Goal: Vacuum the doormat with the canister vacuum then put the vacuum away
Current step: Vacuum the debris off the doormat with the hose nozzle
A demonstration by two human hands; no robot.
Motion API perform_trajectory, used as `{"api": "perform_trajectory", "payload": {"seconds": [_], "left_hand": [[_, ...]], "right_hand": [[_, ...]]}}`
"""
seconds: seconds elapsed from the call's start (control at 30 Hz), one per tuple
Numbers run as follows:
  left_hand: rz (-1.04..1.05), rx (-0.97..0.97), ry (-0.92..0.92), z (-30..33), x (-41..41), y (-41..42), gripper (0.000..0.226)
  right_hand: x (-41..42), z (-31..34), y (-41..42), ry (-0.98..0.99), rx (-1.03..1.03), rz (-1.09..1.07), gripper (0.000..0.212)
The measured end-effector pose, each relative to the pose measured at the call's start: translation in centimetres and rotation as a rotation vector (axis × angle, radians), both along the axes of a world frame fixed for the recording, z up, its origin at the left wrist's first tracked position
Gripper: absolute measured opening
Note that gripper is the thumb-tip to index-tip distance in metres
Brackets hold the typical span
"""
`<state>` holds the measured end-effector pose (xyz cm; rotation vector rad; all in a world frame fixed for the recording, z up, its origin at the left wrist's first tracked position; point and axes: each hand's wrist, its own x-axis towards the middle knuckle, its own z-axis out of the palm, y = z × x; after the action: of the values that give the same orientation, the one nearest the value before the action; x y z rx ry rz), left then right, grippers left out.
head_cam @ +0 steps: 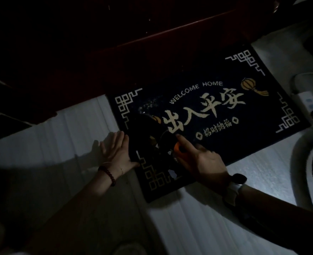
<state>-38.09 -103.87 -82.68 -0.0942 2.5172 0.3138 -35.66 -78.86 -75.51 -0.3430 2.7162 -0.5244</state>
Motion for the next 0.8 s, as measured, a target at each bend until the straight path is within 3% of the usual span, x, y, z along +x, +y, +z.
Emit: {"api": "perform_trajectory", "payload": {"seconds": [0.13,0.2,0.4,0.5,0.57,0.63,0.7,0.8], "left_hand": [[0.116,0.090,0.225,-0.3,-1.4,-0.4,0.055],[0.161,0.125,0.299,-0.4,-2.5,-0.3,0.049],[0.030,0.138,0.274,-0.5,-6.3,2.0,0.068],[-0.089,0.105,0.198,-0.7,-7.2,3.5,0.063],[-0.070,0.258,0.240,-1.3,-6.8,3.9,0.055],[0.087,0.424,0.345,-1.2,-5.9,3.7,0.049],[0.186,0.345,0.404,-1.2,-4.8,2.9,0.054],[0.162,0.076,0.242,-1.8,-3.1,1.2,0.078]], "right_hand": [[-0.2,0.8,0.8,-0.016,-0.042,-0.011,0.063],[-0.7,0.9,1.8,-0.038,-0.095,-0.067,0.063],[-2.8,0.6,4.1,-0.047,-0.154,-0.269,0.063],[-2.5,-0.1,4.1,-0.112,-0.146,-0.250,0.064],[-2.2,-0.5,3.9,-0.125,-0.125,-0.224,0.065],[-2.3,-0.4,3.8,-0.120,-0.133,-0.233,0.065],[-2.6,-0.1,3.7,-0.130,-0.163,-0.227,0.065],[-2.4,0.5,2.6,-0.144,-0.155,-0.146,0.064]]}}
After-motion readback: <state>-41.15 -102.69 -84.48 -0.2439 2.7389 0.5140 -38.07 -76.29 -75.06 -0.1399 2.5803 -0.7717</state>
